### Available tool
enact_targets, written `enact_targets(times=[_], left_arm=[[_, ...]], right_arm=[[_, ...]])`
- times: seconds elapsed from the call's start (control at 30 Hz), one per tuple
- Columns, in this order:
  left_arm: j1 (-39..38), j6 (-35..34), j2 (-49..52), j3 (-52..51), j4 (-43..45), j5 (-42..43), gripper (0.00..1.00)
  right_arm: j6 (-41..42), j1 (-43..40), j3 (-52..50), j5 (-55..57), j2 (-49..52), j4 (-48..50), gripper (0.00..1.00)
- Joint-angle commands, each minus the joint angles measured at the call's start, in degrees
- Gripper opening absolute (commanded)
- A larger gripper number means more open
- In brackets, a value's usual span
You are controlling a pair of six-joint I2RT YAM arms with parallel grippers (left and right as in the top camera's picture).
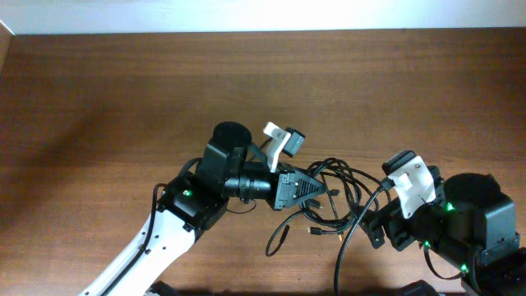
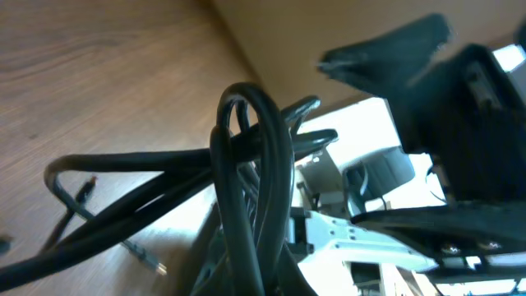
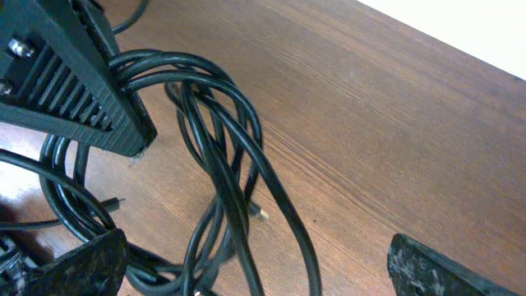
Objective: Untangle cables
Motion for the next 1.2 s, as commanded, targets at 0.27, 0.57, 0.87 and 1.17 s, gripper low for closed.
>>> enact_targets(times=[0.27,0.57,0.87,1.17], left_arm=[[-2.12,0.09,-0.35,0.72,4.11,4.35,0.0],[-2.12,-4.46,-0.33,0.72,10.88,3.69,0.0],[-2.12,-5.95,-0.33,0.72,10.93,1.75,0.0],[-2.1,-5.92,-0.33,0.72,10.88,1.77,0.0]], right_arm=[[-1.97,-0.31,0.2,-1.62,0.33,2.14,0.24],[-2.08,-0.31,0.2,-3.15,4.57,2.43,0.3],[-2.43,-0.31,0.2,-4.37,4.72,2.38,0.49],[-2.43,-0.31,0.2,-4.15,4.72,2.32,0.04]])
